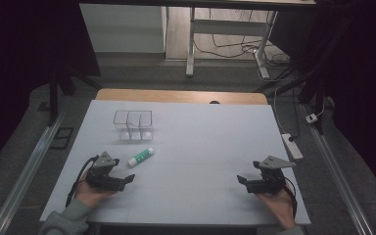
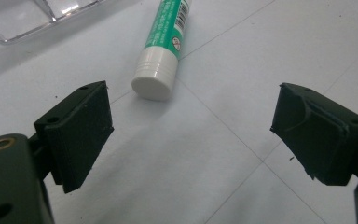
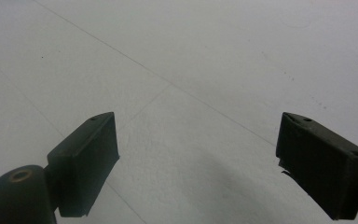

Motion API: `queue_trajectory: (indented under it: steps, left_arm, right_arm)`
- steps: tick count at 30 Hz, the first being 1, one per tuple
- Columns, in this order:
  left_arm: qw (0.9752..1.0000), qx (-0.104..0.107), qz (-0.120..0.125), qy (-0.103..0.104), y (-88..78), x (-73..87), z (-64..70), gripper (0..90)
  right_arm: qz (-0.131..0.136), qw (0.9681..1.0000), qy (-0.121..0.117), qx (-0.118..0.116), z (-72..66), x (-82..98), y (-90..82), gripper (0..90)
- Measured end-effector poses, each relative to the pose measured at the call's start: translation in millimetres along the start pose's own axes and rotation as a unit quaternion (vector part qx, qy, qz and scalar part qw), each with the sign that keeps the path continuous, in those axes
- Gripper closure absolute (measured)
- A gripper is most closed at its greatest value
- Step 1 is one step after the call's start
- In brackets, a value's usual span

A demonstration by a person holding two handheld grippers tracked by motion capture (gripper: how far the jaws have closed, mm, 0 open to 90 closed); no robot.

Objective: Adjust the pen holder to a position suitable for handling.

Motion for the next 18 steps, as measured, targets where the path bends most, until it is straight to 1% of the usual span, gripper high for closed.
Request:
queue_trajectory:
  steps: [3,4,6,7,8,12,18]
  left_arm:
    - [1.0000,0.001,0.001,-0.002,0.0,-0.2,-0.4,12.0]
    - [1.0000,0.000,0.000,-0.001,0.2,0.0,-0.4,12.0]
    - [1.0000,-0.001,0.000,0.000,0.1,0.2,-0.1,12.0]
    - [1.0000,-0.001,-0.001,0.001,-0.2,0.3,0.0,12.0]
    - [1.0000,-0.002,-0.001,0.002,-0.5,0.4,0.0,12.0]
    - [1.0000,-0.004,-0.002,0.001,-0.8,0.9,-0.6,12.0]
    - [1.0000,-0.004,0.002,0.001,-1.9,0.1,-1.7,13.7]
  right_arm:
    - [0.000,1.0000,0.000,0.000,0.0,0.0,-0.2,12.7]
    - [0.004,1.0000,0.001,-0.001,-0.2,-0.4,-0.3,12.8]
    - [0.002,1.0000,0.001,0.001,-0.2,-0.2,-0.8,12.8]
    - [0.006,1.0000,0.001,0.000,-0.6,-0.6,-0.2,12.9]
    - [0.001,1.0000,0.000,-0.001,-0.6,-0.5,-0.6,13.0]
    - [0.003,1.0000,-0.001,-0.001,-0.2,-0.9,1.0,13.5]
    - [-0.004,1.0000,0.000,-0.004,-0.5,-0.2,3.1,13.9]
Point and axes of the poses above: each handheld gripper's, and its own axes: y roughly forward along the jaws, x roughly out of its underside, z roughly to its right, the point moved 7 cm from there along y, roughly forward along the jaws, and after that the axes turned 11 degrees about -x, right-handed, at the moved point
